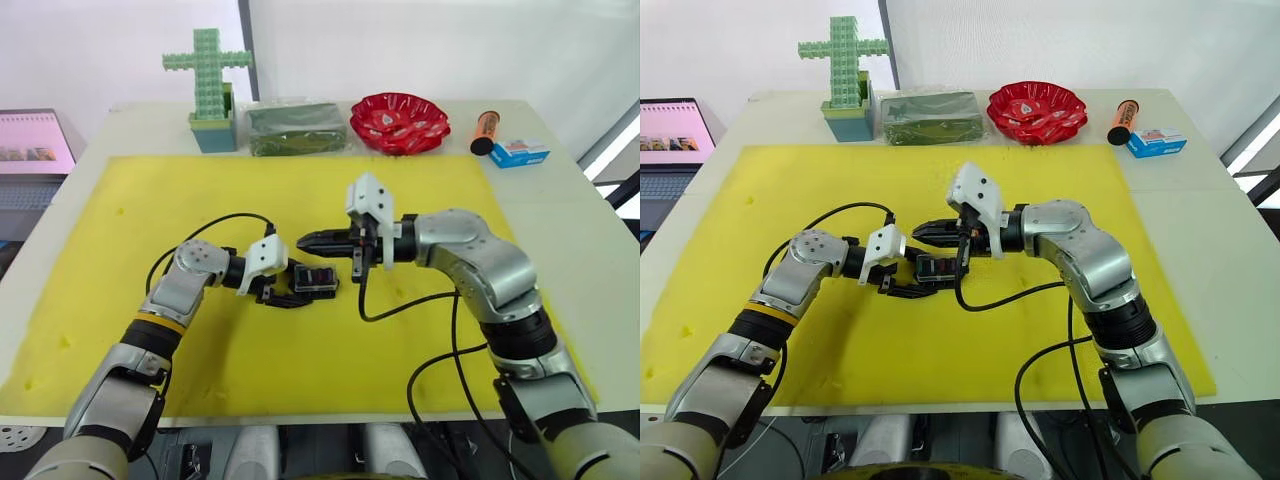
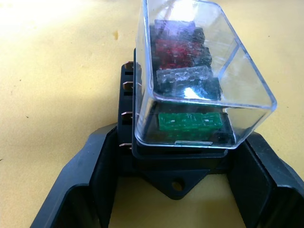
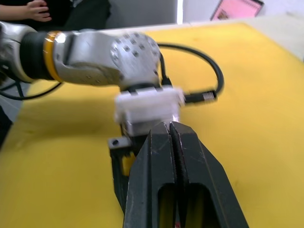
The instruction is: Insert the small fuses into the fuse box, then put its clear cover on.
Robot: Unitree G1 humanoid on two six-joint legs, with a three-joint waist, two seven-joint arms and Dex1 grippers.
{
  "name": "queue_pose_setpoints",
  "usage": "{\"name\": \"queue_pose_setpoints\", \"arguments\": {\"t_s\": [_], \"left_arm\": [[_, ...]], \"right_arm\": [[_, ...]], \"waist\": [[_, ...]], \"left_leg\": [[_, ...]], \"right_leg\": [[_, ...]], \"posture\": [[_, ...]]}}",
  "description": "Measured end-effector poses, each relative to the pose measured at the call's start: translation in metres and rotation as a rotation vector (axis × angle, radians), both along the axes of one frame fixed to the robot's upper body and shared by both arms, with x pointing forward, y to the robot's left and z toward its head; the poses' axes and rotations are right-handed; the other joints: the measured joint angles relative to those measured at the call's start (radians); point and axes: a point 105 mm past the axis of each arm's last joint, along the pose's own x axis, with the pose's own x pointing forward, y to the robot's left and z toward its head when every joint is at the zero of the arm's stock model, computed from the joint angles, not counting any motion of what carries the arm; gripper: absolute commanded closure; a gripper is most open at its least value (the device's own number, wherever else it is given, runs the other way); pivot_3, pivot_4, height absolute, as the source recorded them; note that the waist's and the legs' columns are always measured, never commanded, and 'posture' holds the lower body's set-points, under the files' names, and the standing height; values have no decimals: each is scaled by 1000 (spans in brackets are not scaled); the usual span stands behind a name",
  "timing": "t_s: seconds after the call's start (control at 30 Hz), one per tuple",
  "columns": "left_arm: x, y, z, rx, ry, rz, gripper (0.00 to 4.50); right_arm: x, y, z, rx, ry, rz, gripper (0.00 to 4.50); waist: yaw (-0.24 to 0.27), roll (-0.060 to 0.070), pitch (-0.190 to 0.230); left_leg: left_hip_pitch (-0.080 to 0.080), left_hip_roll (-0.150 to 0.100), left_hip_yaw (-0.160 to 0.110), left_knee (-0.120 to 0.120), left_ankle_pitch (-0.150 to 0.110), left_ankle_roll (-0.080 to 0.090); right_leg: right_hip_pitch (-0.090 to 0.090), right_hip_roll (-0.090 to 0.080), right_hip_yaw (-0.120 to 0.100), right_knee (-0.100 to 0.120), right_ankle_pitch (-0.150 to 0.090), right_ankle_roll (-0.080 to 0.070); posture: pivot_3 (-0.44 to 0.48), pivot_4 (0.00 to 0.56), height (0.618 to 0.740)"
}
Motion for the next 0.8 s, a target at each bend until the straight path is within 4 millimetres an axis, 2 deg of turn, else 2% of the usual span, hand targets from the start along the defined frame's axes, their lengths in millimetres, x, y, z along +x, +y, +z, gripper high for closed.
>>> {"name": "queue_pose_setpoints", "arguments": {"t_s": [0.13,0.27,0.63,0.8], "left_arm": [[0,1,-2,7,8,5,1676],[1,2,-6,17,21,14,1676],[-1,3,-11,21,31,21,1676],[-1,3,-13,30,39,25,1676]], "right_arm": [[12,1,-45,-67,90,-70,4480],[14,7,-51,-154,16,-52,4480],[12,9,-56,-191,7,-36,4480],[12,10,-58,-203,21,-42,4480]], "waist": [[-3,1,-1],[-5,2,-10],[-6,2,-21],[-6,1,-22]], "left_leg": [[0,0,0,0,0,0],[4,0,0,-1,0,0],[7,1,0,-2,0,0],[15,1,1,-4,-1,1]], "right_leg": [[0,0,0,0,0,0],[3,1,0,0,0,0],[6,1,0,0,-1,0],[13,1,1,-2,-2,0]], "posture": [[0,150,740],[0,150,740],[0,150,740],[0,150,740]]}}
